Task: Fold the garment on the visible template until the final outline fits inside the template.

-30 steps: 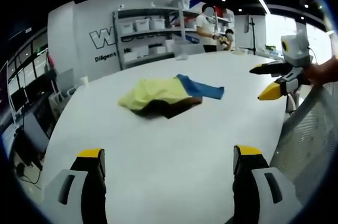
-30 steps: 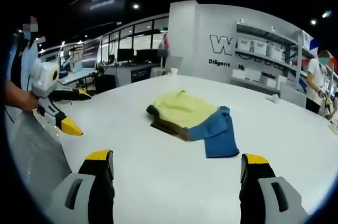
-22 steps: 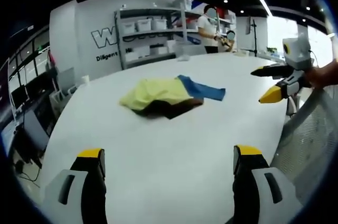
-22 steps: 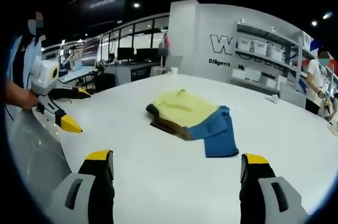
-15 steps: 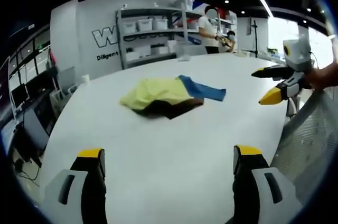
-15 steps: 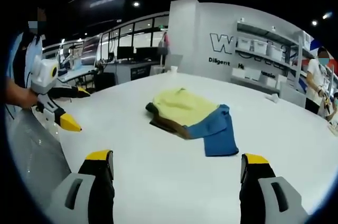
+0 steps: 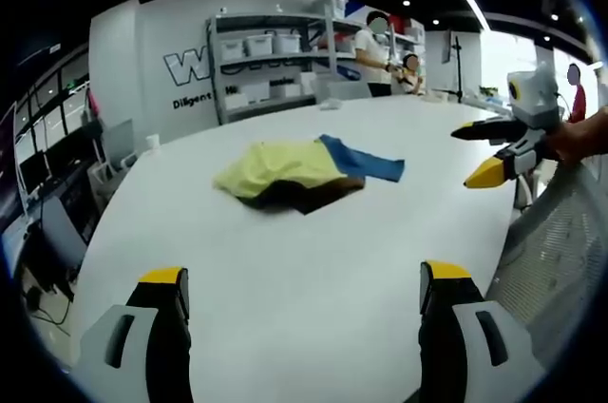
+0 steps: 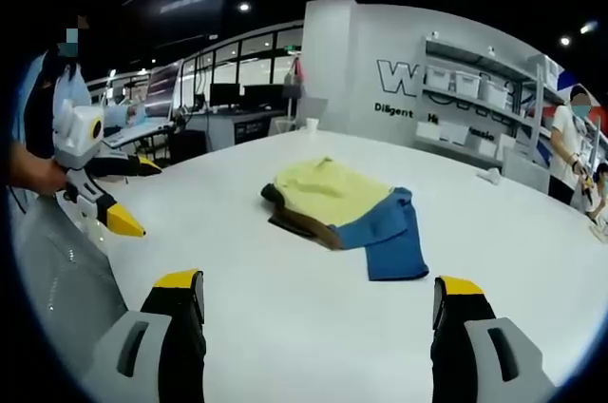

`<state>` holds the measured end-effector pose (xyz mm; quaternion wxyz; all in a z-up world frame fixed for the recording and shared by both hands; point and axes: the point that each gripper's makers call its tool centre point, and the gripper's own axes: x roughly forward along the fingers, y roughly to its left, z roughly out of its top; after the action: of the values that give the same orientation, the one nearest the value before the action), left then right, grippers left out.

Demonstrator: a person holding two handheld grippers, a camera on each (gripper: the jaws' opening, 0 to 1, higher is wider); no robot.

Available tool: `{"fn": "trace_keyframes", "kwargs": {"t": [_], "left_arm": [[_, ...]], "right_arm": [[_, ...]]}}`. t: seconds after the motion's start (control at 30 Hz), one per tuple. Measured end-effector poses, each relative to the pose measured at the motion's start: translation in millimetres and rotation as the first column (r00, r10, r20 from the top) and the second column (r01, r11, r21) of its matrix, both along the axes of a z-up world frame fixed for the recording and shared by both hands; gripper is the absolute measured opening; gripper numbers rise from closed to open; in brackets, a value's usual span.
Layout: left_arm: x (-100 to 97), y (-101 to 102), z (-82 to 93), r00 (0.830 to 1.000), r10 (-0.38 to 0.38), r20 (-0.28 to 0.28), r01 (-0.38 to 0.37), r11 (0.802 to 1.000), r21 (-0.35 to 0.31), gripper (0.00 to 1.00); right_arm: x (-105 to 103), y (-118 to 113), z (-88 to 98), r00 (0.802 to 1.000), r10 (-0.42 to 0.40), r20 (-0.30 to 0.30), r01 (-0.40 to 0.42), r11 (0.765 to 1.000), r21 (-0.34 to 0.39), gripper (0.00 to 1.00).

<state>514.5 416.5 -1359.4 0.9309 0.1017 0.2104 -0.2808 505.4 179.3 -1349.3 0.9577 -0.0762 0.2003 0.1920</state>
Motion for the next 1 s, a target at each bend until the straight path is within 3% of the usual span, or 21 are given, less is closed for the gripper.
{"fn": "trace_keyframes", "kwargs": {"t": [1.0], "left_arm": [[0.5, 1.1, -5.2, 1.0, 0.006, -0.024, -0.005, 1.0, 0.008, 0.99]], "right_arm": [[-1.2, 1.7, -3.3, 1.0, 0.005, -0.023, -0.005, 1.0, 0.013, 0.99]]}}
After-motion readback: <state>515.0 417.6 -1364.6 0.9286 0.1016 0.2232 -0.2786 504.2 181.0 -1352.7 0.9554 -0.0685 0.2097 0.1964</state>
